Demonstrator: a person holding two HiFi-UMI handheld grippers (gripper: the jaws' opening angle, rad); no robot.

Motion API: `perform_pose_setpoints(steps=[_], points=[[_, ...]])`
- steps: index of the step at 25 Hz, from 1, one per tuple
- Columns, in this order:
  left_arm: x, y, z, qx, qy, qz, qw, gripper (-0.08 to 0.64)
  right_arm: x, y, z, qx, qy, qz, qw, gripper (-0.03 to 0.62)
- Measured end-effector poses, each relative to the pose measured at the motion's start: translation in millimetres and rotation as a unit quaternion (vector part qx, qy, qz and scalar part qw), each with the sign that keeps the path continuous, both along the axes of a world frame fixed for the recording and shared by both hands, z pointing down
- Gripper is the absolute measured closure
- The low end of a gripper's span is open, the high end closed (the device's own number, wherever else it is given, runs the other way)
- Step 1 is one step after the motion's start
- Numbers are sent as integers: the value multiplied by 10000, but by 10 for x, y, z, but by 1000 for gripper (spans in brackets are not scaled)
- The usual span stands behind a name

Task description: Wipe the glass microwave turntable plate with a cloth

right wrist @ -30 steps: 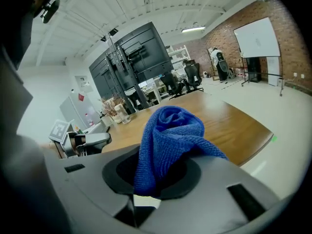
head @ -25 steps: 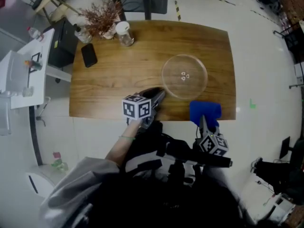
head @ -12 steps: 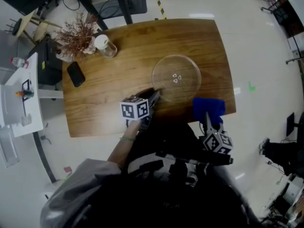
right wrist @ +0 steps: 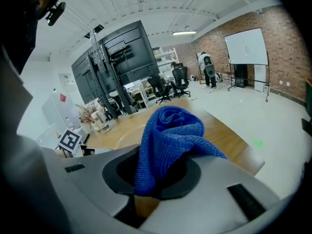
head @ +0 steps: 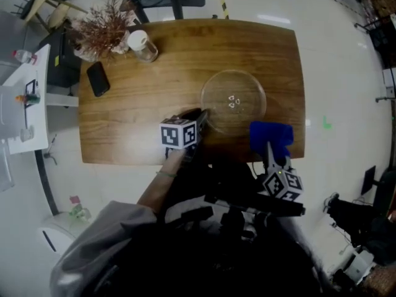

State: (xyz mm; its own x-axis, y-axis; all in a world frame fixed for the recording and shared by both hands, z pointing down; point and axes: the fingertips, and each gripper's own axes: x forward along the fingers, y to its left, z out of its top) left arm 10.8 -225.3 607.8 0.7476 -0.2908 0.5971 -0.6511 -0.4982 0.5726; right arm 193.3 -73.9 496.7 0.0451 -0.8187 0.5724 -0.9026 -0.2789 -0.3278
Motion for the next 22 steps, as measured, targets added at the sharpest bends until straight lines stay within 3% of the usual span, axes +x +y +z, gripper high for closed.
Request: perform_pose_setpoints(steps=[3,9,14,18,22], points=[[-22,-2,53,47,-228,-137,9996,548,49,-320,3,-37,26,-477,9988,512],[-21,-40,98,124,-435,-235,9987,566,-100,-1349,-30,191,391,-1619,9858,512],[-30,-35,151,217,-717,-321,9967,566,-376,-2092,-26,446,453,-2205,9733,512],[-10,-19,168,276,-798,-342,9958,566,-600,-2331,176,244,547,-2548,9651,512],[-27,-45,164,192,-764,-323,9964,566,-801,-2217,474,-213,426,-2805,9587,512]])
